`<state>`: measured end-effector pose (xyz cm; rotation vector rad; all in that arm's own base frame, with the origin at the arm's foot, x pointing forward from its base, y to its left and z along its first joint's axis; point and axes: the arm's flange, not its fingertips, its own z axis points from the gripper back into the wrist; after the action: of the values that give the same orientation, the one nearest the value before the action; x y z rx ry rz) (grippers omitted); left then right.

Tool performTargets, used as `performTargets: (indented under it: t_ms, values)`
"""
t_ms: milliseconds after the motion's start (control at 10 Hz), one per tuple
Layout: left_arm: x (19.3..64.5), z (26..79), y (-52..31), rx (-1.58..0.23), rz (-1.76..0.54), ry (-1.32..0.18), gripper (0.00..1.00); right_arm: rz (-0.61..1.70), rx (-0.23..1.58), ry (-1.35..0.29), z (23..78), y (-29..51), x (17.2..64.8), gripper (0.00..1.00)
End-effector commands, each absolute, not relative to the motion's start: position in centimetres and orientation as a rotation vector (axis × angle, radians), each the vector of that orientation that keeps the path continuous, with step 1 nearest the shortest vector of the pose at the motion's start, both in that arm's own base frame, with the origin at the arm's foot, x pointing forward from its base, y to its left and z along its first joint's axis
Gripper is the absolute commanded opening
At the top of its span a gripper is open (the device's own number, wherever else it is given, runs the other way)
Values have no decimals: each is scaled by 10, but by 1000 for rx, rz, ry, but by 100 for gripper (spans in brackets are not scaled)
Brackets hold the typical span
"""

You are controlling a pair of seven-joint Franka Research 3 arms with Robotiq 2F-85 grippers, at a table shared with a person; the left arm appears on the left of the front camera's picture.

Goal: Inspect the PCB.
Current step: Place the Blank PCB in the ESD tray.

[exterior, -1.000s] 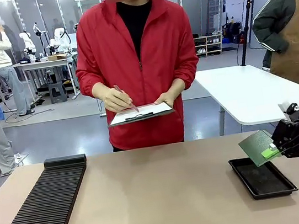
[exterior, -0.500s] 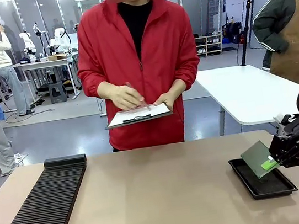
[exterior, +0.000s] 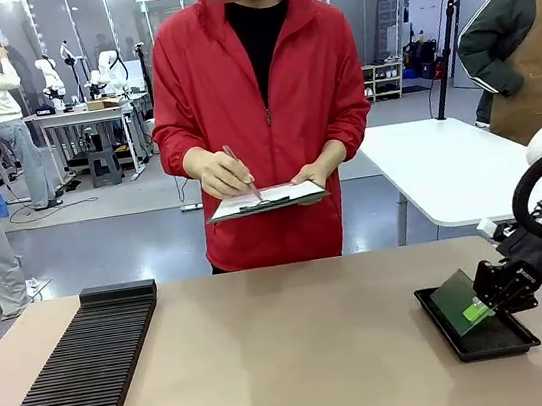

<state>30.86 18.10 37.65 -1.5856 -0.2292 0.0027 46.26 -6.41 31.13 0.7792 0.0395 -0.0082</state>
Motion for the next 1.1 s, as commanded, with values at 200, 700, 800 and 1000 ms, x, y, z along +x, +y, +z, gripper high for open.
performTargets:
  t_ms: [200,700,800,1000]
  values:
    - [304,379,180,-1579,1,-222,100,-4,701,38,298,-61,477,3]
    - [304,379,180,-1579,1,-222,100,-10,684,33,300,-59,472,34]
    - [304,379,180,-1579,1,-222,100,-20,653,17,304,-56,469,53]
    - [304,379,180,-1579,1,-222,100,-24,598,8,311,-49,462,78]
